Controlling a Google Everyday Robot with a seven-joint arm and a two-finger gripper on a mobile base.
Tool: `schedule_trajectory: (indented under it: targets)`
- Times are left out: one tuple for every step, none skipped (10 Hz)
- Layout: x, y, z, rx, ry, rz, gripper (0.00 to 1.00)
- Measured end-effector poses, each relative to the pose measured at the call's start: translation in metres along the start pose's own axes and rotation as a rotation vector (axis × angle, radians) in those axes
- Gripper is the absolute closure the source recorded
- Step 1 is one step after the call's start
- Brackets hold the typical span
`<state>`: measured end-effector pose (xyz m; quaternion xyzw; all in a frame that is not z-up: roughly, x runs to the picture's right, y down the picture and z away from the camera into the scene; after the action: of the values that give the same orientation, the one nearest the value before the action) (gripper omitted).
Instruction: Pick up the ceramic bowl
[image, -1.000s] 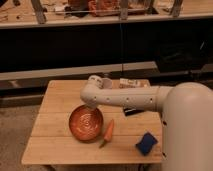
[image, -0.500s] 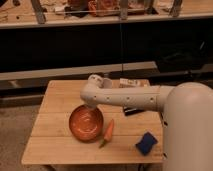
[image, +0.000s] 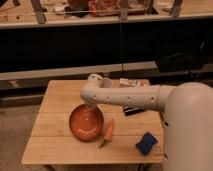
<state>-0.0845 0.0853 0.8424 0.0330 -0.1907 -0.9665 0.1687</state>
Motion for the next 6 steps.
schedule_trajectory:
  targets:
    - [0.0009, 0.0002, -0.0009, 0.000, 0.001, -0.006, 0.99]
    - [0.0017, 0.0008, -0.0022, -0.001, 0.002, -0.012, 0.99]
    - [0.0026, 0.0016, -0.0039, -0.002, 0.003, -0.020, 0.99]
    - [0.0027, 0.0019, -0.0046, -0.003, 0.004, -0.026, 0.99]
    - [0.0029, 0.0021, -0.0051, -0.003, 0.006, -0.033, 0.99]
    - [0.0037, 0.0024, -0.0060, -0.004, 0.008, -0.040, 0.99]
